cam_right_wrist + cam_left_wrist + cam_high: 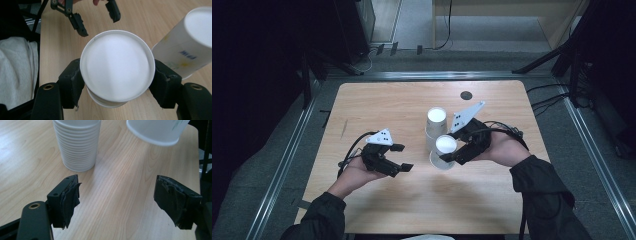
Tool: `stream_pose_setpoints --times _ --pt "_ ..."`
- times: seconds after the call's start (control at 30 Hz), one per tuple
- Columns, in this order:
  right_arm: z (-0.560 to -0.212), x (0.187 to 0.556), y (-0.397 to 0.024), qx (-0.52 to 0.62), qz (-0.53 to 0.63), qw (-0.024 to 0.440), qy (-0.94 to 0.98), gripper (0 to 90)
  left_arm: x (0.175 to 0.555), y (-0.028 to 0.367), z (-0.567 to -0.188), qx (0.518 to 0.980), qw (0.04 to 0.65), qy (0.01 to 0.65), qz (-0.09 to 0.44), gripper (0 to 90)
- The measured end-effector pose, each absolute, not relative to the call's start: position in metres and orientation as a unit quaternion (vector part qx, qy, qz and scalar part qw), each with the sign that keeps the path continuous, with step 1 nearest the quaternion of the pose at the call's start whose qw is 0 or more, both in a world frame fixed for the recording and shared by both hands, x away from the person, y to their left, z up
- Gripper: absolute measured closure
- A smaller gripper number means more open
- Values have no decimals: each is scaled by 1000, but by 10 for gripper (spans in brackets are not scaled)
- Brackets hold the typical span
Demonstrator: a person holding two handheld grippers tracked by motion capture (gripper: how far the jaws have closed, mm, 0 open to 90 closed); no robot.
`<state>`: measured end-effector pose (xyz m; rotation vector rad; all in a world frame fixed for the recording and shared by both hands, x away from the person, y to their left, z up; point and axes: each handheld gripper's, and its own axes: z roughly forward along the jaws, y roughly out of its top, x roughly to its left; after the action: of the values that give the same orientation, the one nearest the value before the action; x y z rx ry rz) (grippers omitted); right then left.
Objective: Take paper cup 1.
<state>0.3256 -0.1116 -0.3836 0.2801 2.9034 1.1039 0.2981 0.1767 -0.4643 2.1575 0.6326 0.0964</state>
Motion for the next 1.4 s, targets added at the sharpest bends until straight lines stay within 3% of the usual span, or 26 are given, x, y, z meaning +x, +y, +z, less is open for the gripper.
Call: stream_pose_setpoints --times 0.57,1.17,1.4 --pt "-433 323 -106 105 390 -25 914 345 301 144 -480 876 436 208 -4 207" --pt "-438 318 -96 107 415 -57 902 347 295 126 -485 875 453 170 -16 172" --pt "-436 318 -96 113 424 -60 897 348 296 128 -483 874 456 166 -17 213"
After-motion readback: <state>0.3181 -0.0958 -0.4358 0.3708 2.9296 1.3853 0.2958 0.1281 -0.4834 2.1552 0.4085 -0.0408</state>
